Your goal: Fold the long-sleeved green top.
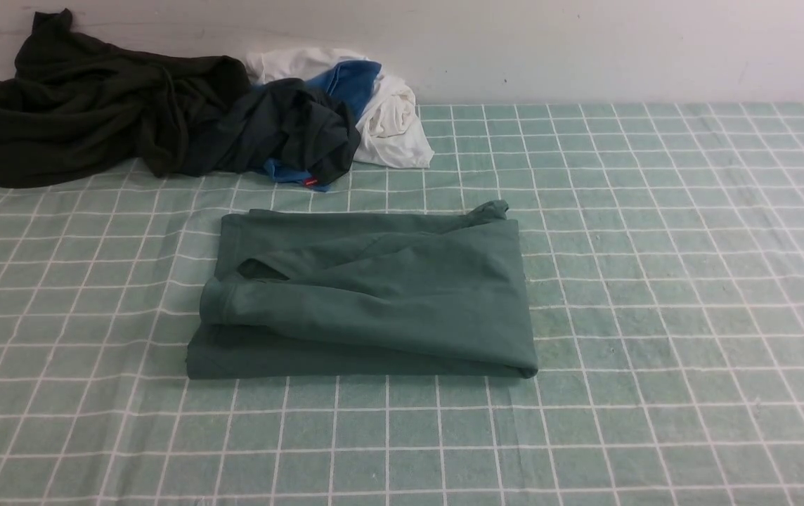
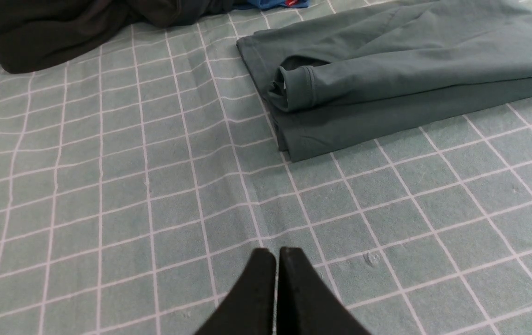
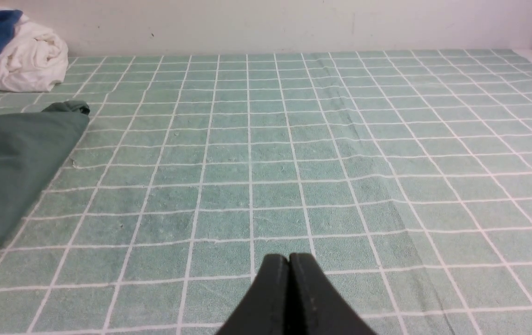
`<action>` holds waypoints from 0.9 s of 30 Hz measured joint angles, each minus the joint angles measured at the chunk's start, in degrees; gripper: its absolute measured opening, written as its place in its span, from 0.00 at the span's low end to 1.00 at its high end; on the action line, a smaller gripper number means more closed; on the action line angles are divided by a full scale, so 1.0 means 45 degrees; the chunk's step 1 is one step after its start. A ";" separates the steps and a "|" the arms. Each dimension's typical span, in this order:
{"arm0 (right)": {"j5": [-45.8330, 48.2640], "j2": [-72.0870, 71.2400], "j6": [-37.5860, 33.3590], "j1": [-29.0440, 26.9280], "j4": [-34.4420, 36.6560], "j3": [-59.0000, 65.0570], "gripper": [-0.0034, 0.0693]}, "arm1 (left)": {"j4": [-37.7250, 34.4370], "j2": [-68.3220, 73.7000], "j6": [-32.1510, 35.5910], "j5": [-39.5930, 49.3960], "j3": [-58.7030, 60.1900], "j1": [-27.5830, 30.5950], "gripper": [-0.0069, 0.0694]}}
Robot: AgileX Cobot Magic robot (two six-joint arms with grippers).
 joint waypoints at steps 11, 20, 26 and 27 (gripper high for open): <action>0.0011 0.0000 0.0000 0.0000 0.0027 0.0000 0.03 | 0.0239 0.0000 0.0000 -0.0957 0.0317 0.0019 0.09; 0.0011 0.0000 0.0000 0.0000 0.0027 0.0000 0.03 | -0.1454 -0.0181 0.1116 -0.8714 0.4361 0.3580 0.09; 0.0061 0.0000 0.0000 0.0000 0.0118 -0.0004 0.03 | -0.1836 -0.1029 0.1312 -0.8928 0.6369 0.4467 0.09; 0.0060 0.0000 0.0000 0.0000 0.0120 -0.0004 0.03 | -0.1836 -0.1029 0.1323 -0.8925 0.6387 0.4484 0.09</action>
